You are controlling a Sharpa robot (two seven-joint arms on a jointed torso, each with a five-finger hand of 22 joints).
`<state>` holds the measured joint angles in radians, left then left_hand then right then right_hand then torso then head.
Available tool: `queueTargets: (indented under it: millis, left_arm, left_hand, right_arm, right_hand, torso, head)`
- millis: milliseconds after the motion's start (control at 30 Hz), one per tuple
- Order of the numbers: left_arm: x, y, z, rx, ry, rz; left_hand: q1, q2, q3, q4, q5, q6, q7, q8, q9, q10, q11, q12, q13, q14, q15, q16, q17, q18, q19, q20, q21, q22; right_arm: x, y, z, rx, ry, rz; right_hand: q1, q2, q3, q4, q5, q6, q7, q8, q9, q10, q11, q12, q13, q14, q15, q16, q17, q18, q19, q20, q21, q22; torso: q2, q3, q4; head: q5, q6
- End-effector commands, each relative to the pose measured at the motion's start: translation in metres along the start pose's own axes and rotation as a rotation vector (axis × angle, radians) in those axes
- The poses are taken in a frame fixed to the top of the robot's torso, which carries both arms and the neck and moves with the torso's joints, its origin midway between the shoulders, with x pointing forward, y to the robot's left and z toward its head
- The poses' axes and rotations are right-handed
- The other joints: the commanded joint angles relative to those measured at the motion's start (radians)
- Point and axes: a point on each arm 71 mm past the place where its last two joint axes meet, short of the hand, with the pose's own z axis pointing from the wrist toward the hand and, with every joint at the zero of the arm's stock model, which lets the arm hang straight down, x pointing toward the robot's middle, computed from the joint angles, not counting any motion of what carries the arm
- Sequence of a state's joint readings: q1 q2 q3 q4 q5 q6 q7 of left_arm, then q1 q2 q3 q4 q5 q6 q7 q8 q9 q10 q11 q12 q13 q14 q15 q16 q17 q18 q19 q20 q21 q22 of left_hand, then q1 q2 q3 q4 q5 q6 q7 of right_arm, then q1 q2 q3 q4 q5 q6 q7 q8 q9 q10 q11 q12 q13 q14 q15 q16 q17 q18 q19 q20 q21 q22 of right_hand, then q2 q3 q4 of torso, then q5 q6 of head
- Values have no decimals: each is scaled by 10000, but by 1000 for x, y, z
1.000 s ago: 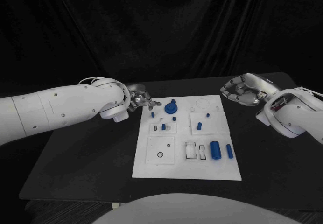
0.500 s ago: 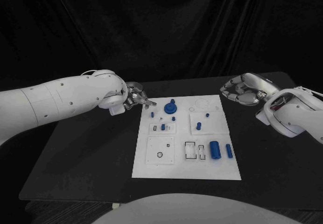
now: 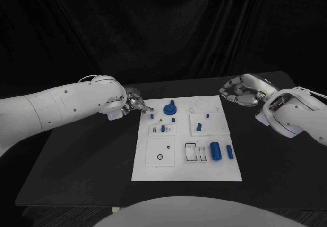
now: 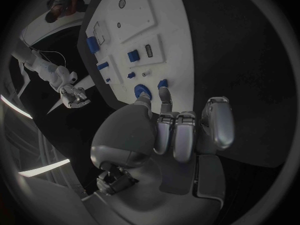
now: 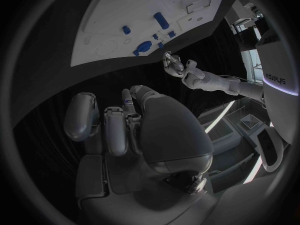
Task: Assemble the parts on the task board
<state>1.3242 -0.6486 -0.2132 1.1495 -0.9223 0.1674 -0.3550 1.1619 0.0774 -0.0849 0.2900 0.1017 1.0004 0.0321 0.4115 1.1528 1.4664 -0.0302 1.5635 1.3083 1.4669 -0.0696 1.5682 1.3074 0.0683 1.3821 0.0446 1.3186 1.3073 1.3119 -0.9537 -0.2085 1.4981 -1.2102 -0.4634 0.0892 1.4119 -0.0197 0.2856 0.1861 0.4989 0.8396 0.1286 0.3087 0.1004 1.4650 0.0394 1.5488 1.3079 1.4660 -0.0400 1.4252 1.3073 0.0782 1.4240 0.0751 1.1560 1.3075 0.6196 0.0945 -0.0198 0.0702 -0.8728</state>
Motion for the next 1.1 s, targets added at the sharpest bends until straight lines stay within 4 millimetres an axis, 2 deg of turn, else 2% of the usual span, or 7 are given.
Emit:
queueTargets:
  millis: [33, 233, 333, 633, 967, 1100]
  left_arm:
    - [3, 1, 2, -153, 116, 199]
    - [5, 0, 6, -102, -74, 293]
    - [6, -1, 8, -79, -105, 338]
    - [10, 0, 13, -121, -36, 368]
    - [12, -3, 17, -82, 55, 410]
    - [13, -6, 18, -40, 134, 455]
  left_hand:
    - [-163, 18, -94, 1, -101, -68, 15, -57, 16, 984, 38, 3, 2569, 1039, 37, 26, 2634, -65, 44, 29, 31, 1814]
    - [-648, 128, -385, 9, -426, -253, 98, -257, -34, 914, 105, -79, 2506, 1039, 91, 26, 2634, -49, -23, 72, -42, 1788]
    - [-758, 155, -455, 15, -458, -263, 113, -302, -50, 905, 119, -89, 2498, 1039, 105, 26, 2634, -45, -37, 84, -56, 1783]
    - [-983, 228, -587, 17, -477, -267, 135, -375, -75, 852, 141, -149, 2452, 1039, 126, 26, 2634, -28, -96, 105, -127, 1760]
    - [-794, 331, -562, -62, -326, -361, 178, -581, -167, 764, 183, -248, 2379, 1039, 167, 26, 2634, -3, -198, 142, -243, 1725]
    - [-524, 375, -503, -107, -26, -353, 192, -722, -235, 750, 201, -264, 2369, 1039, 186, 26, 2634, 1, -219, 167, -261, 1722]
  right_arm:
    - [1, -1, -1, 68, 49, 5]
    - [1, -2, -2, 95, 56, 1]
    - [1, -2, -1, 94, 71, 3]
    - [2, -1, -1, 90, 122, 9]
    - [3, -1, 0, 88, 159, 13]
    - [3, 0, 0, 83, 164, 16]
  right_hand:
    - [28, 28, 28, -14, 48, 64, -7, 31, 17, 629, 30, -60, 1918, 523, 84, -37, 171, 95, -57, -6, -27, 1406]
    - [28, 28, 28, -14, 48, 64, -7, 31, 17, 629, 30, -60, 1918, 523, 84, -37, 171, 95, -57, -6, -27, 1406]
    - [28, 28, 28, -14, 48, 64, -7, 31, 17, 629, 30, -60, 1918, 523, 84, -37, 171, 95, -57, -6, -27, 1406]
    - [28, 28, 28, -14, 48, 64, -7, 31, 17, 629, 30, -60, 1918, 523, 84, -37, 171, 95, -57, -6, -27, 1406]
    - [28, 28, 28, -14, 48, 64, -7, 31, 17, 629, 30, -60, 1918, 523, 84, -37, 171, 95, -57, -6, -27, 1406]
    - [28, 28, 28, -14, 48, 64, -7, 31, 17, 629, 30, -60, 1918, 523, 84, -37, 171, 95, -57, -6, -27, 1406]
  torso:
    - [9, -9, -9]
    - [-19, 7, 6]
    - [-32, 24, 1]
    - [-25, 26, -7]
    - [-6, 28, -8]
    - [-14, 26, -10]
  head:
    - [54, 2]
    - [88, 2]
    - [99, 2]
    - [143, 2]
    - [150, 2]
    - [144, 2]
